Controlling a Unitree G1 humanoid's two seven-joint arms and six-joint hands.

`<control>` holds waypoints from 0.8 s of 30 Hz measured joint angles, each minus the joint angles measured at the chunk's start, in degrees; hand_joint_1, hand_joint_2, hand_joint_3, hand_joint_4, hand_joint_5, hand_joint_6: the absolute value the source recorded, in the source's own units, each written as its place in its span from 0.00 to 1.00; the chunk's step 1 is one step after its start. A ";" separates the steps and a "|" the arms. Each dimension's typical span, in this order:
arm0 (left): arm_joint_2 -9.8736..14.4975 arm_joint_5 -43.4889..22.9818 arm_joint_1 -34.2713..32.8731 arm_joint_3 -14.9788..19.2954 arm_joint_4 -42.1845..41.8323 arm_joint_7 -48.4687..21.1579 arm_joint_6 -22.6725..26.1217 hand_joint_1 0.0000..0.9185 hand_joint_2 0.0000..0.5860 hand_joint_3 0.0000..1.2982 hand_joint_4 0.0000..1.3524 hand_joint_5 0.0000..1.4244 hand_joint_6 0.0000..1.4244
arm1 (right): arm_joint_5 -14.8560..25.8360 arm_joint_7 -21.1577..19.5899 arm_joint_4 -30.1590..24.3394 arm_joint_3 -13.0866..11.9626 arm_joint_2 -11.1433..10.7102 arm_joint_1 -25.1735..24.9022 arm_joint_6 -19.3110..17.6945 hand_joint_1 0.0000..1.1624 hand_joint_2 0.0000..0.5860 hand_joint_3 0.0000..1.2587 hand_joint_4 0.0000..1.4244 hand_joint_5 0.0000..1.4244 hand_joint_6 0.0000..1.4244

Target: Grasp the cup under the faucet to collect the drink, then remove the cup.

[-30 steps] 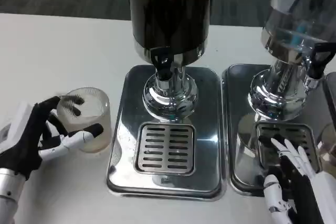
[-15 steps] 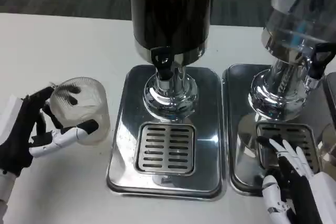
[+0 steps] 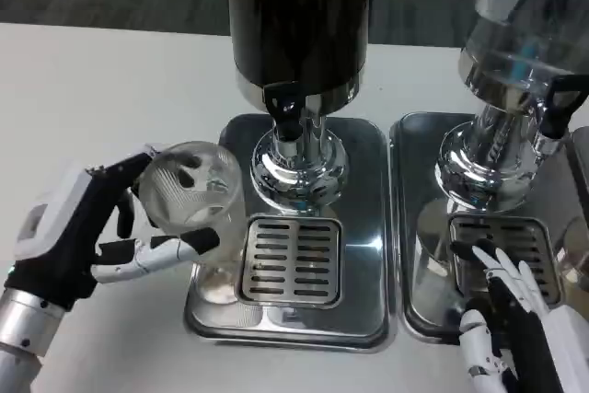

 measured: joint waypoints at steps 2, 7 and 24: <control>-0.41 0.34 0.01 -0.27 -0.19 -0.38 0.00 0.48 0.18 0.45 0.45 0.62 0.85 | -0.04 0.00 0.00 0.01 0.06 0.11 -0.07 0.00 1.00 0.14 0.05 0.00 0.03; -1.26 2.12 0.01 -1.65 -0.34 -1.47 0.01 0.49 0.17 0.45 0.45 0.62 0.85 | -0.04 -0.02 -0.02 0.05 0.28 0.59 -0.11 0.00 1.00 0.14 0.05 0.00 0.03; -4.94 4.27 -1.63 -3.72 1.66 -2.01 2.53 0.49 0.16 0.45 0.45 0.62 0.84 | -0.05 -0.19 -0.17 0.10 1.04 1.31 -0.24 0.00 1.00 0.14 0.05 0.00 0.03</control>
